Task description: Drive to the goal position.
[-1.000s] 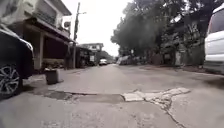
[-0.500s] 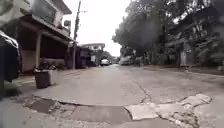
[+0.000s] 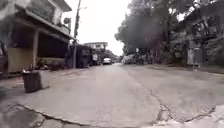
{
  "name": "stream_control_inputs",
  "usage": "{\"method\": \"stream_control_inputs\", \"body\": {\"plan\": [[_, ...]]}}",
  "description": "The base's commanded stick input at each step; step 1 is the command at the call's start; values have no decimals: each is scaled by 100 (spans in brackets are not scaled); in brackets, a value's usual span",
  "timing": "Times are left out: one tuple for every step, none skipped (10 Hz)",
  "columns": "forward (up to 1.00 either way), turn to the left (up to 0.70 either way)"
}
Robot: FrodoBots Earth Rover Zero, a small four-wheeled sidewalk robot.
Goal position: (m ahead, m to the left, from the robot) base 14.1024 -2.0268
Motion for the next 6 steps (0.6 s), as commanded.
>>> {"method": "stream_control_inputs", "body": {"plan": [[100, 0], [100, 0], [100, 0], [100, 0], [100, 0], [100, 0]]}}
